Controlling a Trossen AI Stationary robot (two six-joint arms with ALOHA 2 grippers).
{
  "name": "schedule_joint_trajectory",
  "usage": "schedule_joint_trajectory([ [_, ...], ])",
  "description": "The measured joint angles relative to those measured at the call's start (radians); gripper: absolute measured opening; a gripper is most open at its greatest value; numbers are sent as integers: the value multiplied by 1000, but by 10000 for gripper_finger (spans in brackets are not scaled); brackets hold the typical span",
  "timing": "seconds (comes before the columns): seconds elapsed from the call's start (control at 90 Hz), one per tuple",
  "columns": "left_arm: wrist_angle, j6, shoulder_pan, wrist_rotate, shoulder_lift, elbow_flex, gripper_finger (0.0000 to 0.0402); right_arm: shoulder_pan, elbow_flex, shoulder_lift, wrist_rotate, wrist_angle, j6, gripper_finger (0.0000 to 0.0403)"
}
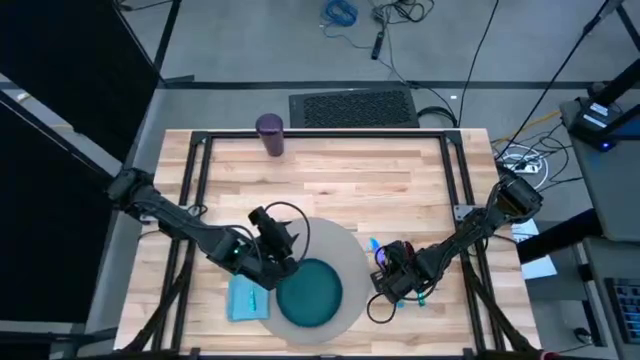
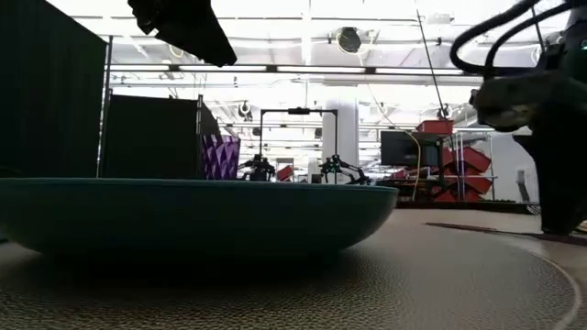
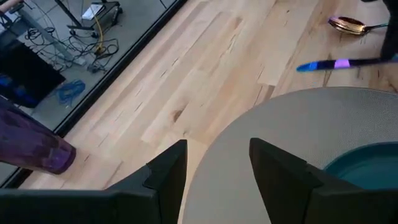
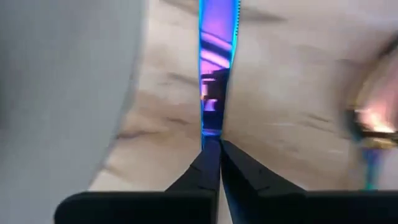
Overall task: Set table place
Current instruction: Adjust the blue table knife
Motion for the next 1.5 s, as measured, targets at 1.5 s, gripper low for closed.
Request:
schedule_joint_trajectory([
  [1.5,1,1,0,22,0,0,162,75,59,-5,-34,-117,112,0],
])
